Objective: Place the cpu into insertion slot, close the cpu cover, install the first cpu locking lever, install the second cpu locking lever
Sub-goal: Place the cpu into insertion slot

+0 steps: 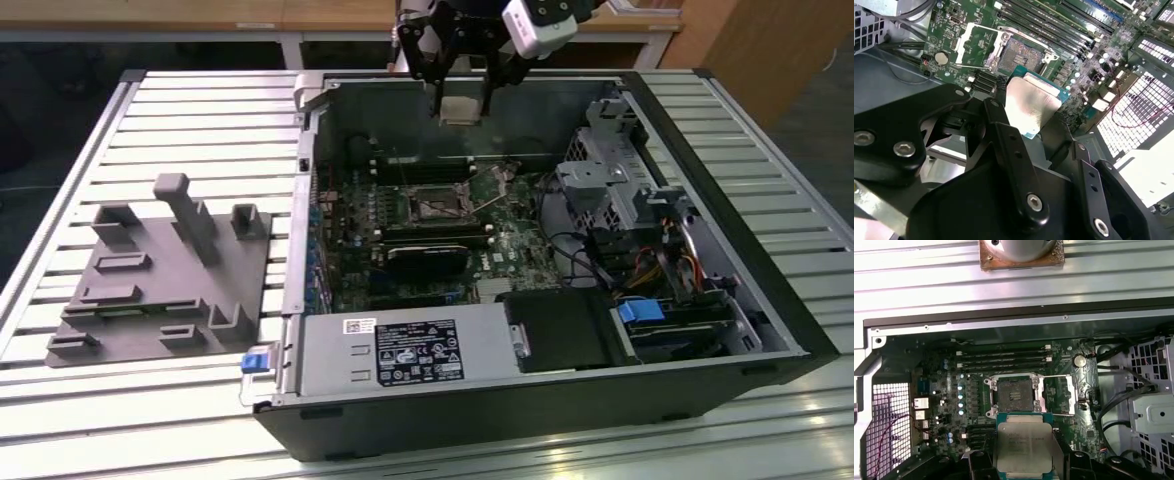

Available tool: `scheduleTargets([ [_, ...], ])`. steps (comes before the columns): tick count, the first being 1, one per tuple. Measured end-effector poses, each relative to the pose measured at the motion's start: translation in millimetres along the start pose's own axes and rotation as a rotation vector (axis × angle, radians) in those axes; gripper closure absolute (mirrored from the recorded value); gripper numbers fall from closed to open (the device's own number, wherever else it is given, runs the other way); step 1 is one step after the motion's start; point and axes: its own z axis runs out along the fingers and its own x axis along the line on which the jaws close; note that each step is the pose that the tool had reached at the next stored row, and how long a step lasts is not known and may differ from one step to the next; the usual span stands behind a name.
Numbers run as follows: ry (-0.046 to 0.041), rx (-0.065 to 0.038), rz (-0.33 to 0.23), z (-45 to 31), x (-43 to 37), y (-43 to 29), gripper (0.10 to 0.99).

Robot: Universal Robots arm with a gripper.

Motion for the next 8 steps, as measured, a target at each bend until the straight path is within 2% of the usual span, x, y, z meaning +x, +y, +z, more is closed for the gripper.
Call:
scheduleTargets([
  [8, -0.0021, 0.0, 0.023, 0.2, 0.0, 0.0, 0.561],
])
